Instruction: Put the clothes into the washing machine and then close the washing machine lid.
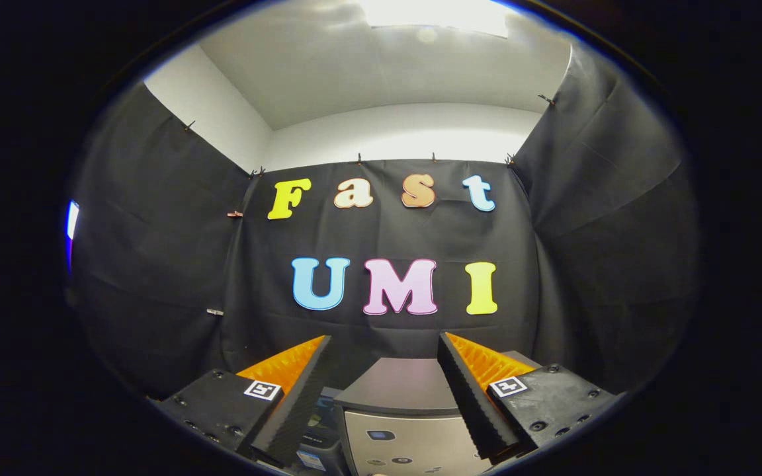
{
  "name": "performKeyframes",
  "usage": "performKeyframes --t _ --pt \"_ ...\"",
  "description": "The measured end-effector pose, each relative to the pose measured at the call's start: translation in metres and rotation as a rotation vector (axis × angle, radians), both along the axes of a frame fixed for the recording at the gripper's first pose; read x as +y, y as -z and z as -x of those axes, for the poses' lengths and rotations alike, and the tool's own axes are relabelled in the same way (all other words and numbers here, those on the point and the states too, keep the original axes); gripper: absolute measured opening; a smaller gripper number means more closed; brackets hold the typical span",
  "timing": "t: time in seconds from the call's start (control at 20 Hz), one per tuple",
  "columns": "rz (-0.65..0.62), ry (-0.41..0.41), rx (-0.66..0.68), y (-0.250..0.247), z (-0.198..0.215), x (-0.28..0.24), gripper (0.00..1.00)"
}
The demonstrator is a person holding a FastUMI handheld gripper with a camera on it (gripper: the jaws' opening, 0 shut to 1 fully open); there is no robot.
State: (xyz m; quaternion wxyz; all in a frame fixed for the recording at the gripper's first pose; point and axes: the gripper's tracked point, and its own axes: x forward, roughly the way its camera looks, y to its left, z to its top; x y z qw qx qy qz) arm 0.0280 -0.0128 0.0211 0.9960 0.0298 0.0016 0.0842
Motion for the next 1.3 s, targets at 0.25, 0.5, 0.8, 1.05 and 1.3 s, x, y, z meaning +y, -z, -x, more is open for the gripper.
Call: performKeyframes --t 0.25,0.5,0.8,1.05,1.3 --pt "0.002 -0.004 0.004 -0.0007 0.0004 -0.0006 0.98" --pt "0.007 -0.003 0.005 0.0006 0.0011 -0.0026 0.98" --pt "0.007 0.006 0.010 0.0015 0.0016 -0.0039 0.98" --pt "0.010 0.003 0.007 0.0000 0.0030 -0.0035 0.98" --pt "0.015 0.004 0.004 -0.0007 0.0034 -0.0041 0.98"
